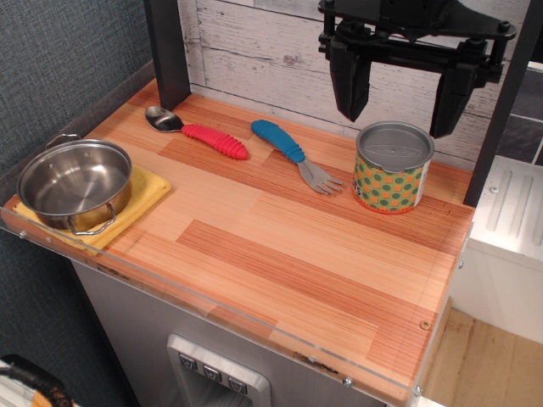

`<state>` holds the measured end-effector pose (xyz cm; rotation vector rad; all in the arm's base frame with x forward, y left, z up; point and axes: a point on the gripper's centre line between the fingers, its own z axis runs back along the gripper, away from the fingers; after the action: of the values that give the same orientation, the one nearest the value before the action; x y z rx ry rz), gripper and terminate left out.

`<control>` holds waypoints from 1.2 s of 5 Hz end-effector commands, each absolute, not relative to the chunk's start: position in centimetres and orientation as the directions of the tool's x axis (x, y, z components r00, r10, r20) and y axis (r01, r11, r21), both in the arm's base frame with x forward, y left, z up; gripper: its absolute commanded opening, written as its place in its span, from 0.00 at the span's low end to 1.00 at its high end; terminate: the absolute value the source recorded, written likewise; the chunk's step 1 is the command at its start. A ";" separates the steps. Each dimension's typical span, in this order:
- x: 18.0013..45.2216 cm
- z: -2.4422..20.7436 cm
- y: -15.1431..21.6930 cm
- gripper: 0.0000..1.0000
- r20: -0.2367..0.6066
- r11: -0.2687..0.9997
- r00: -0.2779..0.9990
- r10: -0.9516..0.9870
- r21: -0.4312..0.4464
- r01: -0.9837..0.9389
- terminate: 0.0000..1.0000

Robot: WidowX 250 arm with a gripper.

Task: Move the can to the front right corner of the table

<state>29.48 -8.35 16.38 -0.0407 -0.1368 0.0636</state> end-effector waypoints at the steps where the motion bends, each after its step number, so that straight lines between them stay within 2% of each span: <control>1: 29.5 16.4 -8.4 1.00 0.135 0.997 0.989 0.066 -0.045 -0.061 0.00; 3: 33.5 14.7 -6.4 1.00 0.208 0.974 0.960 0.189 0.084 -0.210 0.00; 5: 37.5 13.4 -4.8 1.00 0.290 0.953 0.933 0.214 0.148 -0.265 0.00; 6: 39.1 12.8 -4.3 1.00 0.355 0.953 0.912 0.204 0.140 -0.267 0.00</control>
<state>38.56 -4.67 10.90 0.2033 -0.2944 0.2363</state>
